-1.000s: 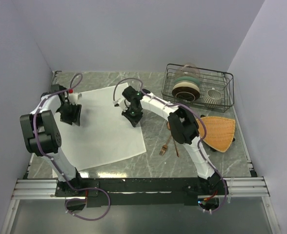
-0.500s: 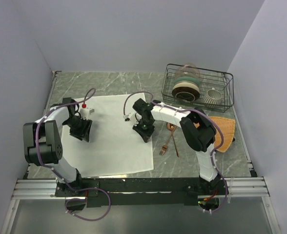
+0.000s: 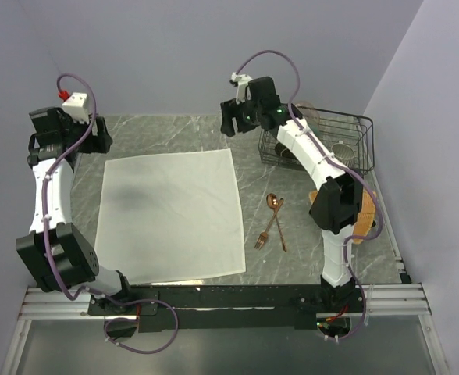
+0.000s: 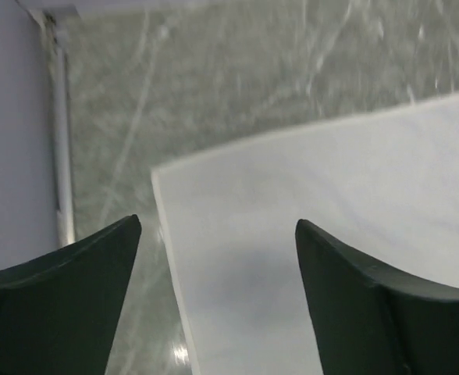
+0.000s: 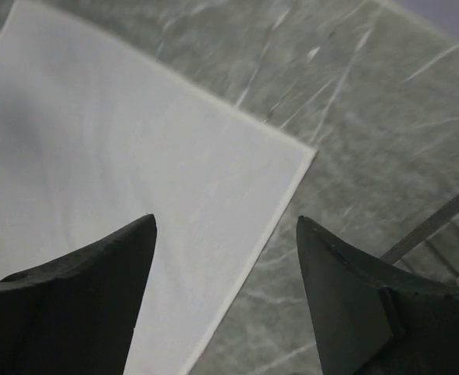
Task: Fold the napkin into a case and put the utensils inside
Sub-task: Flatten the napkin at the center of the board, then pick up the flattened napkin from the center of the board.
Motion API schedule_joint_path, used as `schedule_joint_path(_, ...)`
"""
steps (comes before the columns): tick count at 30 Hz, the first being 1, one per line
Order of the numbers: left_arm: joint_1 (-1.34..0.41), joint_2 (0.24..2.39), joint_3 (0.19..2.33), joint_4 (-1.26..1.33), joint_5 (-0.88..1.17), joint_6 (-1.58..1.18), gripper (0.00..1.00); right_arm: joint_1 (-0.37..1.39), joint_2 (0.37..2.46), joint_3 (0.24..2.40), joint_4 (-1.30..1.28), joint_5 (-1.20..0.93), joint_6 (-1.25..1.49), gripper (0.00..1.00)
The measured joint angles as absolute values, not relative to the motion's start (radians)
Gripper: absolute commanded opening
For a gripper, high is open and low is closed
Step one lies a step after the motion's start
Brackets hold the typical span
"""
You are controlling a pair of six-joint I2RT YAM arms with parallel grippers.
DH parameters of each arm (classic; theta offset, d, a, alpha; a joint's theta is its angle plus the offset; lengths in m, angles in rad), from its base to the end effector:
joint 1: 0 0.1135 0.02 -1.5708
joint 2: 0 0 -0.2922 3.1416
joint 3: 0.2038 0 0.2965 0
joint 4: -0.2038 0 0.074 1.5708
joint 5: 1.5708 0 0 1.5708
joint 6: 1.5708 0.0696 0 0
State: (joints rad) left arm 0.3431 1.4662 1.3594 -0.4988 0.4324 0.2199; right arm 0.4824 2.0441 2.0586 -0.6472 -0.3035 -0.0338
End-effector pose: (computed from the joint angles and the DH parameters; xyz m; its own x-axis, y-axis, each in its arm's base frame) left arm 0.3840 0.1062 0.3547 -0.5190 0.0249 -0.8544 0.1355 0.9893 -0.0535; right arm 0.4828 0.2763 0.3548 -0.5014 -0.2989 -0.8119 -0.6735 0.7239 0.1494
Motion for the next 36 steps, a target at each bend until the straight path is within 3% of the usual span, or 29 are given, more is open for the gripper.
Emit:
schedule_joint_path(4,0.336,1.474,1.351,-0.319,0.423,0.146,0.76,0.46,2.078,2.078,-0.534,-0.235,0.043,0.81)
schedule_joint_path(9,0.341,1.759,1.565,-0.371,0.394,0.061,0.7,0.464,2.189,2.13,-0.501,-0.235,0.055,0.77)
schedule_joint_path(12,0.365,1.875,1.58,-0.394,0.393,0.02,0.65,0.466,2.233,2.101,-0.503,-0.231,0.056,0.72)
schedule_joint_path(16,0.385,1.959,1.583,-0.433,0.372,-0.001,0.49,0.466,2.286,2.085,-0.509,-0.224,0.06,0.65)
schedule_joint_path(19,0.387,2.02,1.619,-0.458,0.348,-0.004,0.44,0.466,2.329,2.085,-0.51,-0.221,0.066,0.62)
schedule_joint_path(36,0.384,2.16,1.699,-0.492,0.306,0.041,0.43,0.467,2.502,2.2,-0.525,-0.117,0.081,0.53)
